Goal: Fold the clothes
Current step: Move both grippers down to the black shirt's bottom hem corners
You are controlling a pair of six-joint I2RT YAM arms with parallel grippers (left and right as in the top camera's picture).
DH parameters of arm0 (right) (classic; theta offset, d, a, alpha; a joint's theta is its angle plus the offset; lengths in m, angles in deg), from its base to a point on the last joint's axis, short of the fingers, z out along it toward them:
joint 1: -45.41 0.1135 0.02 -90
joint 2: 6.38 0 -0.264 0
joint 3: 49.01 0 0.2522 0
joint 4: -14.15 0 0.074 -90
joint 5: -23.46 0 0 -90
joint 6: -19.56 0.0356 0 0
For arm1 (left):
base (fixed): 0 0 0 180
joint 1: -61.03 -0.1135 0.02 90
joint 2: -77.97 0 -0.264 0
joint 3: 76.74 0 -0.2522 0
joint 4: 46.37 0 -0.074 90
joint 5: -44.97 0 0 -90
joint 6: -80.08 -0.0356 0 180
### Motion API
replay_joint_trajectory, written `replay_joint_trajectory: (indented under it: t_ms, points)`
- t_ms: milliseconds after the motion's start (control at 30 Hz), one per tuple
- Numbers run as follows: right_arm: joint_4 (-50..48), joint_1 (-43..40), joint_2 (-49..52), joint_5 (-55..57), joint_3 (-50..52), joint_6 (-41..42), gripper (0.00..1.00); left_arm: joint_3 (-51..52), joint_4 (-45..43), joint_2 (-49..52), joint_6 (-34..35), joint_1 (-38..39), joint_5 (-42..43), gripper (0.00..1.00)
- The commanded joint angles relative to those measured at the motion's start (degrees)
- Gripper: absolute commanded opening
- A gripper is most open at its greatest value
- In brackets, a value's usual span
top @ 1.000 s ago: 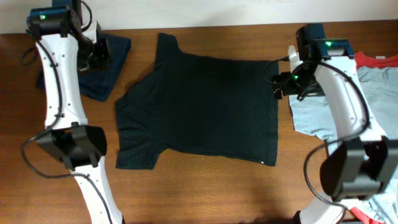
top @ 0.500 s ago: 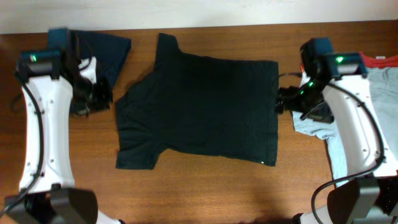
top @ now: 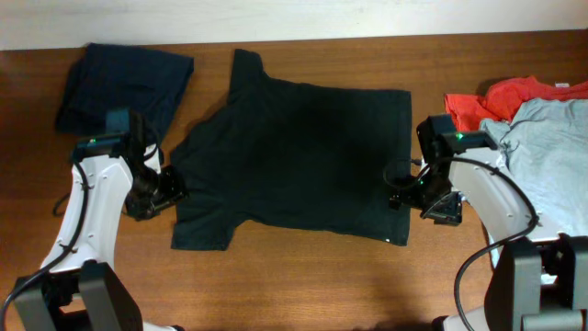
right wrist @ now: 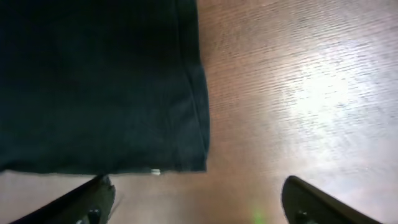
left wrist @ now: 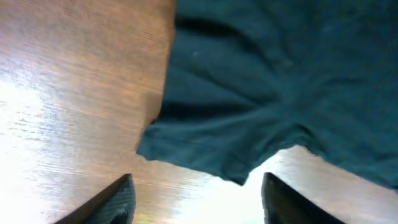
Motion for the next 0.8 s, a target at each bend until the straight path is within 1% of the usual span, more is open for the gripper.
replay_joint_trajectory:
  t_ms: [0, 167, 267, 367, 467, 567, 633, 767]
  points:
    - [-3.78, 0.35, -1.40, 0.92, 4.09, 0.79, 0.88, 2.05, -1.75, -0.96, 0.79, -0.48, -0.63, 0.79]
    - [-11.78, 0.35, -1.36, -0.37, 9.86, 0.74, 0.80, 6.71, -6.64, -0.96, 1.05, -0.52, -0.74, 0.79]
    - [-13.57, 0.35, -1.36, -1.27, 11.08, 0.74, 0.75, 8.92, -9.11, -0.96, 3.48, -0.52, -1.66, 0.79]
    - [-14.45, 0.35, -1.31, -2.01, 11.98, 0.74, 0.74, 10.67, -10.69, -0.96, 4.04, -0.52, -1.77, 0.79]
    - [-16.02, 0.35, -1.25, -5.92, 13.53, 0.74, 0.74, 12.13, -12.22, -0.96, 4.33, -0.52, -1.84, 0.78]
    - [-18.82, 0.35, -1.25, -10.54, 15.23, 0.74, 0.73, 13.16, -13.84, -0.96, 6.47, -0.52, -2.03, 0.79]
    - [-19.91, 0.35, -1.25, -11.37, 15.98, 0.83, 0.73, 13.44, -14.43, -0.96, 6.62, -0.52, -1.99, 0.79]
    - [-20.28, 0.35, -1.25, -11.34, 17.59, 2.27, 0.69, 13.81, -14.69, -0.96, 6.62, -0.52, -1.99, 0.79]
